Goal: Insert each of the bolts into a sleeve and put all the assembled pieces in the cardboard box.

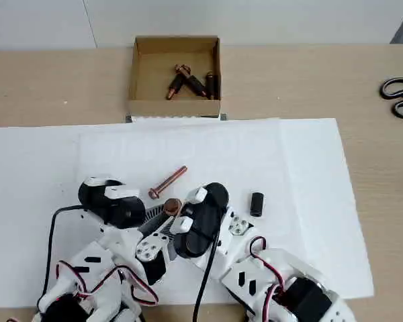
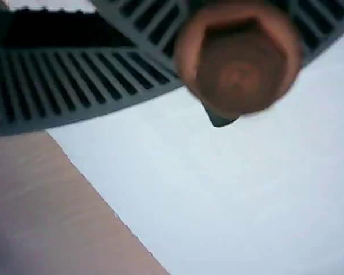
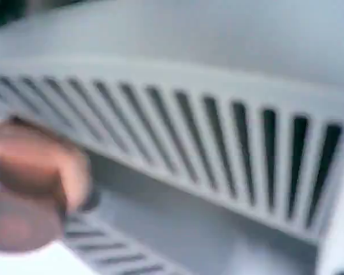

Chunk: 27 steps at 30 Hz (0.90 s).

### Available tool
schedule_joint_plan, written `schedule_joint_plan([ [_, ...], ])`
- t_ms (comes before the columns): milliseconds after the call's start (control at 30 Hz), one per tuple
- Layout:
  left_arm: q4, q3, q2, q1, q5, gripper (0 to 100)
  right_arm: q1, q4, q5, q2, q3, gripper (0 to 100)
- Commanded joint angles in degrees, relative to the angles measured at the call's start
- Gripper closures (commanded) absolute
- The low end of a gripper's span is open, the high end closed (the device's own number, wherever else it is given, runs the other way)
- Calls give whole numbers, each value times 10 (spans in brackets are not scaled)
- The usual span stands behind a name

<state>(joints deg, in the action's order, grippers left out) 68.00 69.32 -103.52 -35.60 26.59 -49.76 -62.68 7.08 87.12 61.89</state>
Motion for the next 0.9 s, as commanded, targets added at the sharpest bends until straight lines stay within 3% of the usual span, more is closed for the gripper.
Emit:
schedule_joint_plan([
  [0,4,-6,-1,22,-5,879,25,16,6,7,-38,995],
  [100,25,-18,0,26,-5,781,25,15,6,7,-38,995],
  [533,36,-103,1,27,-5,788,27,12,4,4,-33,995],
  [600,38,-123,1,27,-5,821,27,11,4,3,-33,995],
  [733,35,-147,0,27,-21,1000,49,7,4,3,-33,995],
  [867,35,-144,0,78,-93,994,91,7,4,3,-33,995],
])
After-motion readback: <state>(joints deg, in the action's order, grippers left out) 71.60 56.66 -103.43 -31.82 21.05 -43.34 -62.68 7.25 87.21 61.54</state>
